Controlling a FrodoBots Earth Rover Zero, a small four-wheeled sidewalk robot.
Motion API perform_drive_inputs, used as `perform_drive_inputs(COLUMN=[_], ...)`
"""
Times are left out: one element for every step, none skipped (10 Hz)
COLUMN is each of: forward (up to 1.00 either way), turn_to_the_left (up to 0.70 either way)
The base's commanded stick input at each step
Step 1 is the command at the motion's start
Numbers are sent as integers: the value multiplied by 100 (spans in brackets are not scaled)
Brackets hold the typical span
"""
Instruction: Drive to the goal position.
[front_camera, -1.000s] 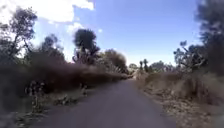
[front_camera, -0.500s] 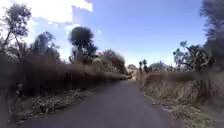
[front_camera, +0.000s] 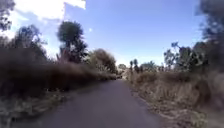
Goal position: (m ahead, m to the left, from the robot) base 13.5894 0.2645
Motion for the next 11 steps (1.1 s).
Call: perform_drive_inputs(forward=[85, 85, 85, 85, 85, 85, 85, 85, 85, 85, 85], turn_to_the_left=[0, 0, 0, 0, 0, 0, 0, 0, 0, 0, 0])
